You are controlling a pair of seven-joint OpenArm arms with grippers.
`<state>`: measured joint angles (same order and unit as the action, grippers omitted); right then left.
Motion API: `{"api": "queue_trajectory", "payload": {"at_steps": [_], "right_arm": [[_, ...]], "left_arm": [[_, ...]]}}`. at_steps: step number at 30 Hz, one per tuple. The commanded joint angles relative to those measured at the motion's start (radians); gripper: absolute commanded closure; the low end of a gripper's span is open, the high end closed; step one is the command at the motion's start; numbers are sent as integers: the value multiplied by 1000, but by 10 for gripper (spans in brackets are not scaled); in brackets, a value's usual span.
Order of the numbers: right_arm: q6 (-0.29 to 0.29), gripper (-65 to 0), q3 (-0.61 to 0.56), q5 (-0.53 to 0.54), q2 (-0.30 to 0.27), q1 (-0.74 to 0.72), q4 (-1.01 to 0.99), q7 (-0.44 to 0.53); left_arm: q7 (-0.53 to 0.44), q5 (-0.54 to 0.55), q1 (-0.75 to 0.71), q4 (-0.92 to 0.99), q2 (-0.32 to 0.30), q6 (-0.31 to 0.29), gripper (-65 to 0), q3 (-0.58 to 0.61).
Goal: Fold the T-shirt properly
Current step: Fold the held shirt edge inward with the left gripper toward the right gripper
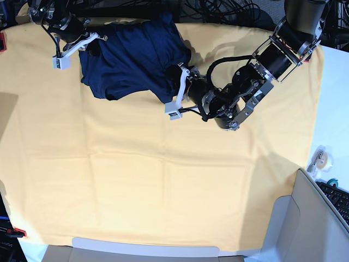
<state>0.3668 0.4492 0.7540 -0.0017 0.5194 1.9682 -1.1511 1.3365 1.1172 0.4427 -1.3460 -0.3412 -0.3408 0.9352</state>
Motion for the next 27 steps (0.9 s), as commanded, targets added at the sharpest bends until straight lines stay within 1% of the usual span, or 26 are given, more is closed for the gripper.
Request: {"api": "queue_trajectory", "payload": {"at_steps": [1,3,6,13,14,17,19,22,24,27], "right_arm": [[7,0,-3,12,9,5,18,-2],[7,0,-3,15,21,8,18,-2],[7,0,-2,17,21,8,20,-2],[5,0,10,17,22,23,20,0],[5,0,29,17,24,25,20,0],[5,0,119,17,64,35,20,0],[5,0,204,17,88,37,16,-3],[5,0,288,9,133,37,15,-3],[5,0,306,9,141,37,13,-7],[5,0,308,9,142,32,13,-7]], "left_arm": [[-2,-65,37,7,8,13,-7,6],[-4,-65,58,30,29,13,-7,18],[-7,-65,84,70,58,13,-7,18],[-36,-65,140,79,67,13,-7,20],[-36,-65,144,79,67,13,-7,20],[-38,-65,150,79,64,13,-7,20],[-38,-65,150,79,43,13,-7,20],[-39,-65,147,75,17,13,-7,20],[-41,-65,144,73,1,13,-8,20],[-41,-65,141,73,0,13,-21,20]]}}
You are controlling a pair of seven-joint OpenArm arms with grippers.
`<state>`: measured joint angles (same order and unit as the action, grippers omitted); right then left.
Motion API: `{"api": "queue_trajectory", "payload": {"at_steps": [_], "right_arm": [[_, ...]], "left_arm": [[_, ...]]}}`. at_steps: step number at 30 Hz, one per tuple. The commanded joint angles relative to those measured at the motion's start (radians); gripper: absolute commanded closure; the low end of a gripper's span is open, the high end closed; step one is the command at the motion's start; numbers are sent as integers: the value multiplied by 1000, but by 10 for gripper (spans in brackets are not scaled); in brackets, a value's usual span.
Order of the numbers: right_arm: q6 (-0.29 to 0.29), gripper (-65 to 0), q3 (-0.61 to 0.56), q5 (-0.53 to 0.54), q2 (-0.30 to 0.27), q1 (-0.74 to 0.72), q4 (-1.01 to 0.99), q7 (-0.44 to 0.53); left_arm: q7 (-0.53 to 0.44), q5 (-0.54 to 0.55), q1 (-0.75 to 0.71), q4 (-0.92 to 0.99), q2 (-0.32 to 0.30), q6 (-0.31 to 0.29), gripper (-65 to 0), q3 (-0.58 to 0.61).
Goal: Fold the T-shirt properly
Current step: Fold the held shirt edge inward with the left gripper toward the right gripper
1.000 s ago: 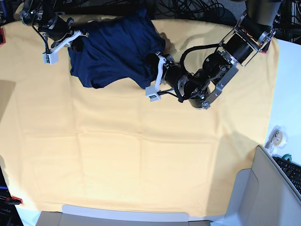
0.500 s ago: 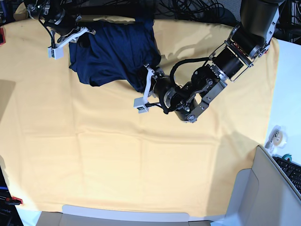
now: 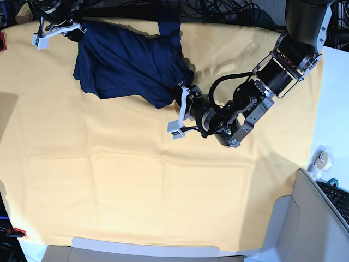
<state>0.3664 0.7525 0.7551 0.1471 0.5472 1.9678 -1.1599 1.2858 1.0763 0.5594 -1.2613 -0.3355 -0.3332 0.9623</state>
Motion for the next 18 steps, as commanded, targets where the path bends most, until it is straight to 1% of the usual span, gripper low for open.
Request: {"api": "queue_trajectory", "payload": {"at_steps": [1,5,6,9,12,13,14,16,18], "right_arm": [[6,0,5,8,-7,3,14,4],[6,0,5,10,-8,-20,14,2],[6,0,5,11,-8,-20,14,2],[6,0,5,16,-10,-43,15,1],[6,0,3,16,-11,-55,18,-1],[6,-14,-3,16,-13,-55,18,-1],[6,-41,-8,16,-16,-55,18,-1],[6,-107,-12,16,-16,-52,18,-1],[6,-171,-15,16,-16,-52,18,-1]], "left_arm": [[10,-25,24,-11,-7,6,-42,-7],[10,-23,8,-25,-7,6,-176,-15],[10,-23,-3,-37,-9,6,-199,-15],[13,-23,-17,-67,-14,6,-227,-15],[10,-23,-19,-73,-17,6,-229,-16],[10,-23,-19,-73,-21,6,-229,-18],[10,-23,-17,-73,-29,7,-229,-19],[8,-18,-16,-74,-37,7,-229,-27],[8,-20,-17,-74,-37,7,-229,-70]]}}
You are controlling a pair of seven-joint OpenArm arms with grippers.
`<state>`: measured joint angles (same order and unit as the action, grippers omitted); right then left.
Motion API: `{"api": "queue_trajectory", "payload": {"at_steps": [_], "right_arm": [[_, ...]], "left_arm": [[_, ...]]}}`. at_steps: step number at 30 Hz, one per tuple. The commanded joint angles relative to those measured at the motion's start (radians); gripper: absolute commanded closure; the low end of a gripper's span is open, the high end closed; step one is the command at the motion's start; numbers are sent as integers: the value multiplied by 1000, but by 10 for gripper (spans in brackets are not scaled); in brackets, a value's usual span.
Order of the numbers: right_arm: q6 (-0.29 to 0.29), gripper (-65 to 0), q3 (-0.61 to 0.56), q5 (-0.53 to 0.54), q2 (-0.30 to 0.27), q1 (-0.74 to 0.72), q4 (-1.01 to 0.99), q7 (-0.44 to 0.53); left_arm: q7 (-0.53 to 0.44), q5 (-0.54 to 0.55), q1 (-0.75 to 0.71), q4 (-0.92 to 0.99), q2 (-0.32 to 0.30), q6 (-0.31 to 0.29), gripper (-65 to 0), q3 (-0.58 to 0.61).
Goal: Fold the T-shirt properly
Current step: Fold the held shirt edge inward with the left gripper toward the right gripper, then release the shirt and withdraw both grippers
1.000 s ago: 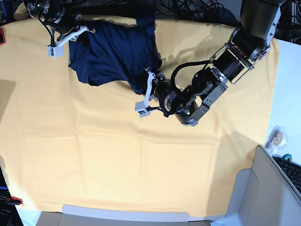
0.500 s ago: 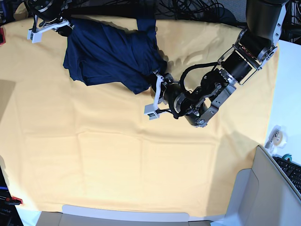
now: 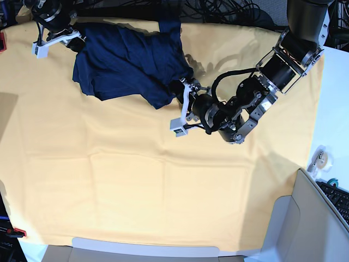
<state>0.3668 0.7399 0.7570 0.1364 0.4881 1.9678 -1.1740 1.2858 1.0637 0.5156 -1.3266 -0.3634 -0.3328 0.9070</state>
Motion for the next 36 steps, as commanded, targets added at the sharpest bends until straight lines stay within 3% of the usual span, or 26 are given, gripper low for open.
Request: {"api": "queue_trajectory", "payload": {"at_steps": [1,4,11,20,31,36], "right_arm": [[7,-193,-6,14,-5,7,18,13],[7,-236,-9,14,-25,2,20,13],[5,-235,-4,11,-77,-53,14,19],[5,-236,-4,6,-77,-133,6,16],[8,-237,10,11,-106,-253,6,21],[8,-237,28,11,-108,-325,-54,22]], "left_arm": [[10,-7,25,-9,-9,7,-229,-38],[10,-6,13,-9,-26,7,-229,-99],[13,-9,-36,-52,-64,7,-230,-283],[12,-6,-157,-167,-102,5,-231,-423],[8,-1,-311,-321,-93,1,-231,-722],[8,-3,-386,-324,-49,-105,-228,-877]]}}
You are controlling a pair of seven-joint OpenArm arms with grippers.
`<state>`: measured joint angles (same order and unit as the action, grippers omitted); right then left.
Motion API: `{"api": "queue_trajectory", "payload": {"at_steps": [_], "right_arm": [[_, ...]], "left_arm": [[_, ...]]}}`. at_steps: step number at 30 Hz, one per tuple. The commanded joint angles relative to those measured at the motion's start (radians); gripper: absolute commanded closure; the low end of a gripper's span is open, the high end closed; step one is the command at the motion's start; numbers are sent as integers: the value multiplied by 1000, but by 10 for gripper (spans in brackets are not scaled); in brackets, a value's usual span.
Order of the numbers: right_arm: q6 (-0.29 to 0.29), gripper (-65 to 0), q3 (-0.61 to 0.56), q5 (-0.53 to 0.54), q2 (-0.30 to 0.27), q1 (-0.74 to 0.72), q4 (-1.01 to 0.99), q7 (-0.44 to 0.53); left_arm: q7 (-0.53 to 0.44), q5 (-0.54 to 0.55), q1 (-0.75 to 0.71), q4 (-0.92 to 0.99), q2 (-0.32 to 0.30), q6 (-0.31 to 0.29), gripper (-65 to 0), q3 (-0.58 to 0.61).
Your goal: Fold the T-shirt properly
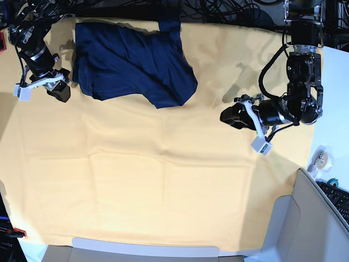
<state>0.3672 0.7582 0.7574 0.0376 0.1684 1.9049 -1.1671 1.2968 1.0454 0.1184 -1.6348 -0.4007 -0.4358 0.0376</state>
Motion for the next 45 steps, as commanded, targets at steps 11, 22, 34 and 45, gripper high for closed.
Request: {"api": "queue_trajectory", "payload": {"at_steps": [11,22,34,45], "right_arm": [[13,-237,180,14,-34,-92,-195,16],[13,-236,433,133,-49,-80,-129,8],[14,-236,421,153,-14,303,110,9],[14,-235,429,150,-17,590,121,9]], "left_arm": [[-3,17,-142,-17,44,-14,-228,-284],[-3,17,-317,-233,44,-16,-228,-589],[8,69,-570,-413,139,-206,-227,-891],[11,319,-854,-413,185,-226,-118,-1115]]}}
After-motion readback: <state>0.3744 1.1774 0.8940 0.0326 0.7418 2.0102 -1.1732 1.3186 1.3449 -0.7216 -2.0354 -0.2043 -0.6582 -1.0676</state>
